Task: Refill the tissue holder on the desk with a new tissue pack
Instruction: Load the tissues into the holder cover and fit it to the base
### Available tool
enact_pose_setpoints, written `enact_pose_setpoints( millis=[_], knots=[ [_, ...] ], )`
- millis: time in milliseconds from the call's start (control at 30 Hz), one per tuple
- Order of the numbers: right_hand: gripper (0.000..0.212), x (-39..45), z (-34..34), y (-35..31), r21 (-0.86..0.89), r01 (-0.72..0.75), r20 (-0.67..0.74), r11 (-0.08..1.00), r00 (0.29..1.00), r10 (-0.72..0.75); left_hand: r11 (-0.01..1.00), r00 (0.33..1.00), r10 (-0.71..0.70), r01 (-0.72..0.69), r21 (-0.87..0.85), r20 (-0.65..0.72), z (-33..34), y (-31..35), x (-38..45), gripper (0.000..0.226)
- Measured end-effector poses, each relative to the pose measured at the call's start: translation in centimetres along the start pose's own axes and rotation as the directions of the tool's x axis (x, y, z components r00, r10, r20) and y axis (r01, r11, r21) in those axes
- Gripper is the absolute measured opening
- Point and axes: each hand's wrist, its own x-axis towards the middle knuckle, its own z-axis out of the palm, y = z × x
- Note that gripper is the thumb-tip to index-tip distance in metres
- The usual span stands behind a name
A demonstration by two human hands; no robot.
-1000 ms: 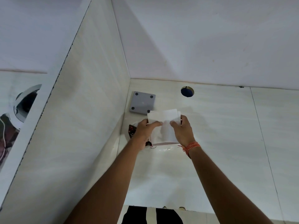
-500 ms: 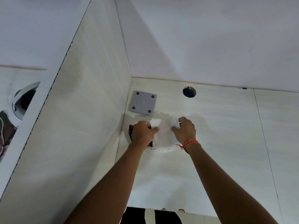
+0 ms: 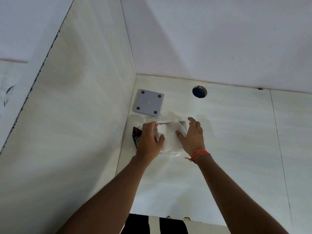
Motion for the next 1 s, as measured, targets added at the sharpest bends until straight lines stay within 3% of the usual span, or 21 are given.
enact_pose_setpoints(
  millis=[67,100,200,333,500,633,767,900,1000],
  knots=[
    [0.056,-0.7,-1.1,-0.3,-0.180,0.159,0.021,0.971,0.987,-0.158,1.000,0.997,0.020,-0.019,-0.012,0.080,-0.9,0.2,-0.4,0.047],
    [0.052,-1.1,-1.6,-0.6,-0.273,0.226,0.097,0.935,0.973,-0.207,1.000,0.988,0.001,-0.001,-0.001,0.155,-1.3,0.5,-0.6,0.048],
    [0.038,-2.1,-1.5,-1.6,-0.450,0.278,0.302,0.849,0.942,-0.148,0.996,0.945,-0.074,0.054,0.071,0.318,-1.7,0.7,-0.7,0.046],
    [0.028,-2.8,0.1,-2.2,-0.478,0.228,0.286,0.848,0.953,-0.095,0.979,0.924,-0.125,0.057,0.194,0.360,-1.0,0.8,-0.5,0.046],
    [0.028,-2.3,0.3,-2.8,-0.500,0.223,0.286,0.837,0.955,-0.083,0.963,0.932,-0.118,0.022,0.269,0.343,-0.2,1.2,-0.1,0.050],
    [0.035,-1.8,0.1,-3.6,-0.513,0.268,0.243,0.816,0.956,-0.162,0.942,0.936,-0.104,-0.016,0.336,0.337,0.1,1.4,0.2,0.074],
    [0.039,-1.9,0.7,-3.4,-0.553,0.215,0.262,0.805,0.962,-0.076,0.919,0.913,-0.163,0.003,0.394,0.374,0.3,1.2,0.6,0.083],
    [0.034,-1.1,0.4,-3.5,-0.553,0.212,0.246,0.806,0.965,-0.085,0.935,0.916,-0.162,0.024,0.353,0.367,0.2,1.4,0.8,0.072],
    [0.026,1.0,-0.3,-4.2,-0.371,0.177,0.147,0.912,0.980,-0.131,0.979,0.982,-0.156,0.140,0.145,0.109,-0.7,2.1,2.3,0.041]
  ],
)
